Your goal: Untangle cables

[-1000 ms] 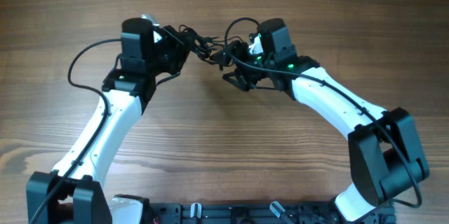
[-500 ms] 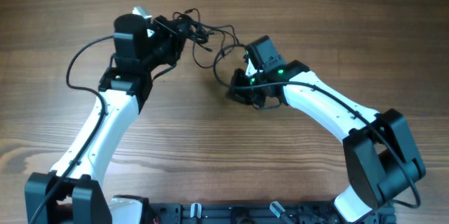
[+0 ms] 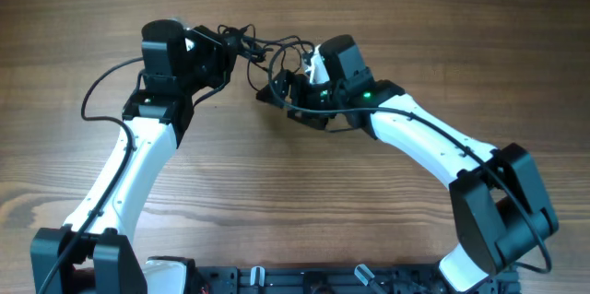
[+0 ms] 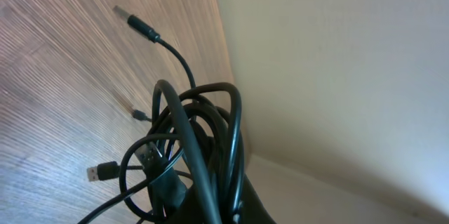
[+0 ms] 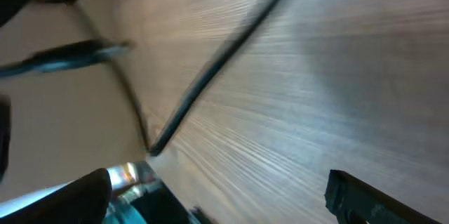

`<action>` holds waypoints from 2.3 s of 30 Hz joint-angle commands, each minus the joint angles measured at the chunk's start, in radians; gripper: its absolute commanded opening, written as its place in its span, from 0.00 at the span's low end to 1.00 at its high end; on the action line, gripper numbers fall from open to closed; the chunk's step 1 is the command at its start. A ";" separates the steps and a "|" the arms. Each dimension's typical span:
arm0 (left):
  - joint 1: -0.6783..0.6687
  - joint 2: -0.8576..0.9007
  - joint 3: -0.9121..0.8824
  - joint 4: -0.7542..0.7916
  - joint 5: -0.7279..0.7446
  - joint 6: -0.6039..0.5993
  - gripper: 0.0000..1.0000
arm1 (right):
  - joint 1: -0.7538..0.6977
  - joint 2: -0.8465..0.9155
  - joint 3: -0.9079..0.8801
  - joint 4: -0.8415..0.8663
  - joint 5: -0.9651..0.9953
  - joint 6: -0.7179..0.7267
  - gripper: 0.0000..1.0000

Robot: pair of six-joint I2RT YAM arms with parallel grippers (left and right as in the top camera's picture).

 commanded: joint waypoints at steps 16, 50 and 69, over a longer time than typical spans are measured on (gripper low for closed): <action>-0.080 -0.010 0.014 0.094 -0.019 -0.136 0.04 | 0.026 0.015 0.005 -0.150 0.396 -0.171 0.22; 0.027 -0.010 0.014 -0.011 0.553 1.163 0.04 | -0.224 -0.012 0.006 -0.328 0.092 -0.636 0.96; 0.027 -0.010 0.014 -0.064 0.841 1.252 0.04 | -0.278 -0.143 0.005 -0.177 -0.201 -1.133 0.80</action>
